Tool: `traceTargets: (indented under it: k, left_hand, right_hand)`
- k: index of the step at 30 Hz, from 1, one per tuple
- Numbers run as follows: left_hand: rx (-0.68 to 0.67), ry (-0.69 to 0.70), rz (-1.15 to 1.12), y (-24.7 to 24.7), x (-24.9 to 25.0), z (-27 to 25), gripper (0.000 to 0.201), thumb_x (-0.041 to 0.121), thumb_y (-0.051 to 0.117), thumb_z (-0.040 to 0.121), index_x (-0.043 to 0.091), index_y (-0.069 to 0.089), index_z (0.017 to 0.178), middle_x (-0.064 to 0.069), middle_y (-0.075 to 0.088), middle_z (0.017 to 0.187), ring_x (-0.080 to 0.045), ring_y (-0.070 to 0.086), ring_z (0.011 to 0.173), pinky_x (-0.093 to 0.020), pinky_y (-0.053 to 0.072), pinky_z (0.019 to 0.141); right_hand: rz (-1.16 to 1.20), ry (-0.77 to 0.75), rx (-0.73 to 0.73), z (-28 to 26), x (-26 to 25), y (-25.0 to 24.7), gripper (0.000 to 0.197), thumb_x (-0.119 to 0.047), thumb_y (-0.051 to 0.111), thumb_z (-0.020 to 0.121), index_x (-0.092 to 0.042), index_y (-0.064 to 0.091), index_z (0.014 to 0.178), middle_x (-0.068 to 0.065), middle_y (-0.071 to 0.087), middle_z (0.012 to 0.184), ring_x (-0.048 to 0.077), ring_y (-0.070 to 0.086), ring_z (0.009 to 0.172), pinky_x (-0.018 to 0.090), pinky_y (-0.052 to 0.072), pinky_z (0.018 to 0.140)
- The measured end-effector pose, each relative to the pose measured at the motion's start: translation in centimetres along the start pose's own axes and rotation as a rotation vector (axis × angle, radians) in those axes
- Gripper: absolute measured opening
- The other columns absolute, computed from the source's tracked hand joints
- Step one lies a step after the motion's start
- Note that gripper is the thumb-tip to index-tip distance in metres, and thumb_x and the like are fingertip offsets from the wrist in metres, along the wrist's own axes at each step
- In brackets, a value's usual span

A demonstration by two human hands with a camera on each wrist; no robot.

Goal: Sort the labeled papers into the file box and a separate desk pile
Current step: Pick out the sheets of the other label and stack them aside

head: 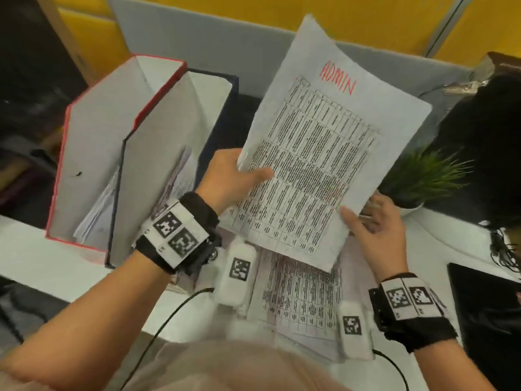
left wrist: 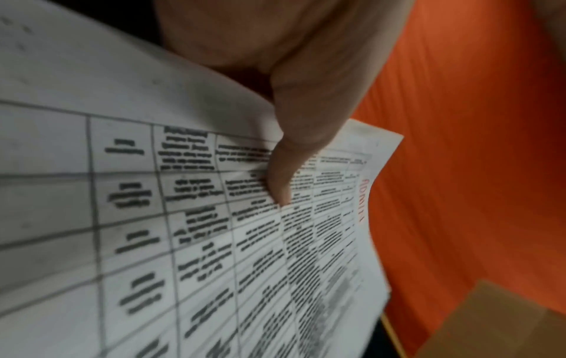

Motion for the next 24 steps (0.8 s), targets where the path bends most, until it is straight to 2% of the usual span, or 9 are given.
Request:
traceTargets:
  k: [2,5,7,9,11,13,15,19,24]
  left_hand:
    - [0.037,-0.050,0.024,-3.3,0.1,-0.1,0.009,0.025,0.071,0.079,0.020,0.066,0.085,0.011,0.068,0.082,0.005,0.065,0.068,-0.011,0.047,0.053]
    - [0.134,-0.146,0.109,-8.8,-0.7,-0.3,0.036,0.038,0.074,0.073,0.019,0.066,0.103,0.006,0.069,0.097,-0.010,0.065,0.088,-0.025,0.049,0.070]
    - [0.190,-0.206,0.127,-12.3,-1.3,-0.8,0.030,0.044,0.075,0.068,0.029,0.066,0.092,0.014,0.069,0.087,-0.006,0.062,0.084,-0.029,0.048,0.073]
    - [0.248,-0.247,0.209,-15.5,-1.5,-1.6,0.028,0.049,0.076,0.063,0.037,0.061,0.083,0.023,0.063,0.070,0.005,0.054,0.071,-0.021,0.037,0.060]
    - [0.271,-0.282,0.311,-18.1,-1.7,-2.2,0.040,0.051,0.078,0.059,0.039,0.064,0.093,0.025,0.065,0.076,0.004,0.057,0.076,-0.022,0.040,0.068]
    - [0.276,-0.357,0.430,-19.8,-2.5,-2.6,0.049,0.054,0.079,0.053,0.034,0.064,0.095,0.017,0.066,0.085,-0.007,0.059,0.081,-0.033,0.044,0.079]
    - [0.251,-0.403,0.579,-20.2,-3.3,-2.4,0.051,0.053,0.079,0.054,0.028,0.061,0.095,0.007,0.064,0.090,-0.015,0.058,0.082,-0.035,0.043,0.079]
    - [0.214,-0.364,0.726,-17.6,-4.9,-1.0,0.072,0.037,0.080,0.067,0.005,0.051,0.125,-0.013,0.056,0.119,-0.032,0.053,0.108,-0.034,0.040,0.083]
    - [0.130,-0.347,0.836,-13.0,-7.8,0.6,0.029,0.017,0.058,0.089,-0.006,0.058,0.107,-0.026,0.060,0.109,-0.038,0.058,0.100,-0.035,0.041,0.074]
  right_hand:
    - [-0.053,0.053,-0.065,-0.3,1.4,0.0,0.038,-0.012,0.071,0.078,-0.038,0.054,0.101,0.004,0.066,0.095,0.008,0.065,0.080,0.022,0.057,0.070]
    - [-0.142,0.118,-0.069,-1.1,4.3,-0.8,0.037,-0.015,0.074,0.075,-0.033,0.056,0.102,0.010,0.065,0.096,0.016,0.063,0.086,0.016,0.054,0.068]
    - [-0.247,0.164,-0.031,-1.7,6.2,-1.6,0.040,-0.016,0.076,0.073,-0.025,0.056,0.106,0.011,0.063,0.098,0.022,0.060,0.089,0.023,0.053,0.073]
    - [-0.349,0.190,0.000,-2.3,7.8,-2.4,0.042,-0.016,0.077,0.072,-0.019,0.057,0.109,0.013,0.061,0.101,0.028,0.058,0.095,0.032,0.046,0.082]
    - [-0.434,0.214,0.013,-2.8,9.1,-3.2,0.046,-0.016,0.078,0.072,-0.015,0.057,0.113,0.016,0.060,0.107,0.031,0.056,0.100,0.032,0.042,0.086]
    - [-0.531,0.265,0.005,-3.3,10.5,-3.6,0.053,-0.020,0.079,0.072,-0.014,0.054,0.119,0.018,0.057,0.115,0.031,0.054,0.103,0.036,0.041,0.090]
    - [-0.615,0.314,-0.003,-3.8,11.6,-3.7,0.064,-0.025,0.081,0.069,-0.012,0.051,0.124,0.020,0.054,0.118,0.032,0.054,0.103,0.041,0.043,0.092]
    - [-0.754,0.327,-0.014,-4.4,12.8,-3.2,0.082,-0.026,0.085,0.064,-0.007,0.045,0.133,0.025,0.050,0.122,0.037,0.053,0.108,0.045,0.042,0.098]
    - [-0.770,0.383,0.010,-4.6,13.8,-3.6,0.091,-0.026,0.086,0.061,-0.011,0.039,0.138,0.021,0.045,0.126,0.036,0.049,0.115,0.046,0.039,0.101]
Point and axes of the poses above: each hand's wrist, its own z-axis towards the middle knuckle, its own y-axis out of the palm, x = y × z, the point moved 9 cm from there along z, towards the middle knuckle
